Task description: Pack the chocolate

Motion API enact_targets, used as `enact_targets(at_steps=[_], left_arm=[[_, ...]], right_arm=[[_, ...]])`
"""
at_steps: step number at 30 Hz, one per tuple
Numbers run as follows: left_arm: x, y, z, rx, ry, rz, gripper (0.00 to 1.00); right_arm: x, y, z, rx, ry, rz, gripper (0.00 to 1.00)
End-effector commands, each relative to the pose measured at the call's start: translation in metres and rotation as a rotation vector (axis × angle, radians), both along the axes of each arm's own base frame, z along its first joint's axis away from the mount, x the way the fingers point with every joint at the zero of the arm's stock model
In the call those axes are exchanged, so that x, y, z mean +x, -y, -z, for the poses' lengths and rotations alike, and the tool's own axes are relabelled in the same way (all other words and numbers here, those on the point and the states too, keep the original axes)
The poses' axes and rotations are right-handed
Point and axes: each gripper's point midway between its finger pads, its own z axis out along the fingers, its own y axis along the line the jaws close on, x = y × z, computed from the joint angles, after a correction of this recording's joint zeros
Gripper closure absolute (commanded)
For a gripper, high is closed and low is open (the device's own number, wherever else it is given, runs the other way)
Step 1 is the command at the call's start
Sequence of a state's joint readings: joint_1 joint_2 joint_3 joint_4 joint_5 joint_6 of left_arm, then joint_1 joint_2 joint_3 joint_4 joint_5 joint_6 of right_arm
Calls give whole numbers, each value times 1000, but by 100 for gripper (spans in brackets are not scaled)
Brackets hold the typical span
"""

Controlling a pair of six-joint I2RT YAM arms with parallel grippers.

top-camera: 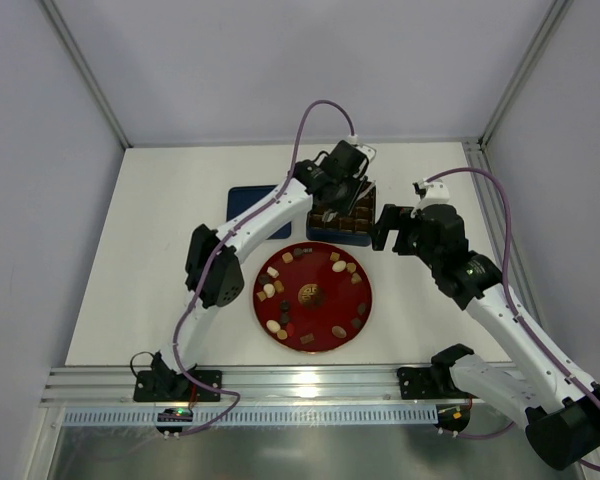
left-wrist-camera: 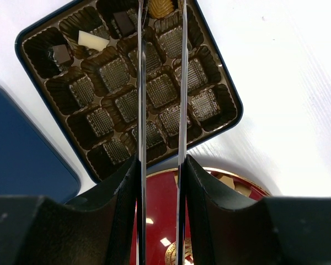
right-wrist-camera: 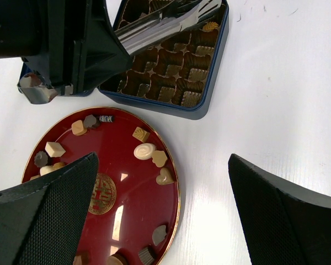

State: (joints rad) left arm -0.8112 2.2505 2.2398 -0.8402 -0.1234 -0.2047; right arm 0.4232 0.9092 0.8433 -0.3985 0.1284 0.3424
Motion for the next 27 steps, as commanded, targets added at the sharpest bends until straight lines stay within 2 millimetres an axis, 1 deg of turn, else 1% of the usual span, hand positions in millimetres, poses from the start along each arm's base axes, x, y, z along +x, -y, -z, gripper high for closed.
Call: enact_targets(at_steps=[1, 5, 6, 7, 8, 9, 10, 11, 12, 13, 14, 15, 16, 17, 19, 20, 21, 22, 24, 25, 26, 27], left_arm=[[5, -2, -73, -124, 130, -19, 64], [-7, -11, -85, -149, 119, -30, 64], [-16, -15, -89, -165, 107, -32, 65], [-20, -19, -90, -171, 98, -33, 64], [-27, -22, -80, -159, 72, -34, 65], [-32, -25, -81, -168, 63, -32, 65], [-40, -30, -93, -192, 68, -37, 65], [-47, -37, -84, -178, 47, -44, 65], [-53, -39, -85, -185, 37, -39, 65], [-59, -46, -98, -210, 48, -46, 65], [-66, -52, -89, -194, 28, -47, 65], [-71, -56, -89, -193, 22, -45, 65], [-79, -62, -99, -209, 31, -41, 65], [-87, -69, -87, -183, 3, -38, 64], [-101, -77, -86, -173, -16, -23, 64], [-113, -85, -82, -164, -34, -11, 64], [-123, -87, -77, -153, -57, 12, 64], [-136, -96, -71, -129, -73, 30, 64], [-154, -100, -62, -102, -90, 69, 64], [-161, -104, -59, -86, -98, 76, 64], [-170, -110, -52, -68, -115, 77, 64], [-175, -113, -49, -58, -125, 82, 64]], right_arm=[[3, 1, -18, 12, 53, 4, 0], [3, 1, -20, 16, 57, 3, 0], [2, 1, -20, 17, 56, 5, 0], [2, 1, -21, 17, 58, 5, 0], [2, 1, -21, 17, 58, 3, 0], [2, 1, -22, 18, 61, 1, 0], [1, 1, -21, 19, 59, 0, 0], [1, 1, -22, 22, 61, -1, 0], [2, 1, -23, 21, 63, -1, 0], [2, 0, -23, 23, 64, -4, 0], [2, 0, -23, 23, 62, -5, 0], [2, 0, -23, 24, 63, -5, 0], [2, -1, -23, 23, 61, -7, 0], [2, 0, -23, 22, 61, -4, 0], [2, 0, -22, 18, 59, -4, 0], [2, 1, -23, 18, 61, -2, 0], [2, 1, -22, 19, 57, -1, 0], [2, 1, -22, 19, 57, -1, 0], [2, 1, -20, 17, 55, 2, 0], [2, 1, -20, 18, 53, 2, 0], [2, 1, -19, 17, 49, 1, 0], [3, 1, -19, 16, 47, 1, 0]])
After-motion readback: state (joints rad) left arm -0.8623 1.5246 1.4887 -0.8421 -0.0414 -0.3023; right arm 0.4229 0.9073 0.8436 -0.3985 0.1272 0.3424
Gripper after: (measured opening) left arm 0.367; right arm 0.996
